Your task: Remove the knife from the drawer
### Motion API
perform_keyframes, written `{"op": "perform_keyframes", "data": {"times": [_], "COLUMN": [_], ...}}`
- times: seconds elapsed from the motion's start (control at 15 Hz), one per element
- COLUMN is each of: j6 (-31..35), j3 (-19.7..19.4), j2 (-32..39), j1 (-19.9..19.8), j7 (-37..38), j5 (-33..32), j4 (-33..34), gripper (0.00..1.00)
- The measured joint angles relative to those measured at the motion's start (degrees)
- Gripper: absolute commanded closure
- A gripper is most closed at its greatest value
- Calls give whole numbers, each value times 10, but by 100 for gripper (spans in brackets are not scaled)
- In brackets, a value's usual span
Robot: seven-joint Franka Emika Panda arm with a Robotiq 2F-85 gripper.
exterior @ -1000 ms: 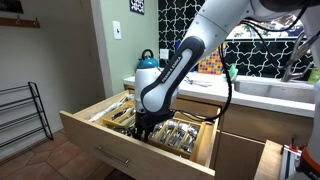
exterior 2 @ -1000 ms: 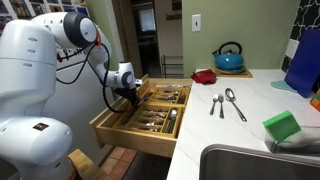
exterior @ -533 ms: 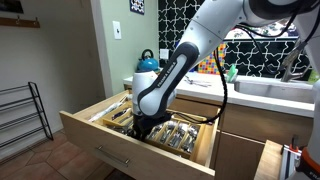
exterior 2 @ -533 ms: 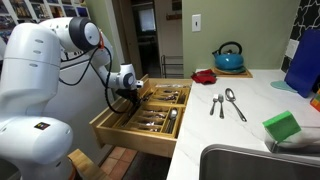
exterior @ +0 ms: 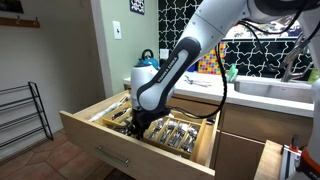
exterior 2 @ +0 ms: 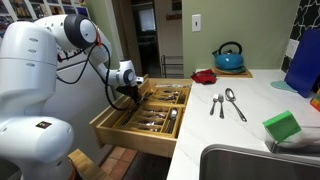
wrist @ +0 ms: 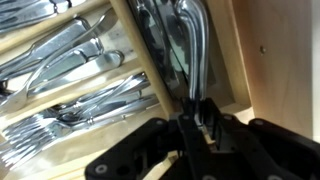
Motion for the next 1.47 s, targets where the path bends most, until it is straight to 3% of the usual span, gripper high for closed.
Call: {"op": "perform_keyframes", "data": {"times": [0.4, 0.8, 1.13, 1.2, 1.47], "j6": [-130, -277, -304, -305, -305], "j3": [-4, 1, -4, -6, -10], "j2": [-103, -161, -167, -167, -166], "j1": [1, -41, -95, -104, -121], "j7": [-16, -87, -103, -102, -91], "j5": [-67, -155, -222, -234, -255], "j4": [1, 32, 48, 48, 48], "gripper": [95, 95, 95, 82, 82]}}
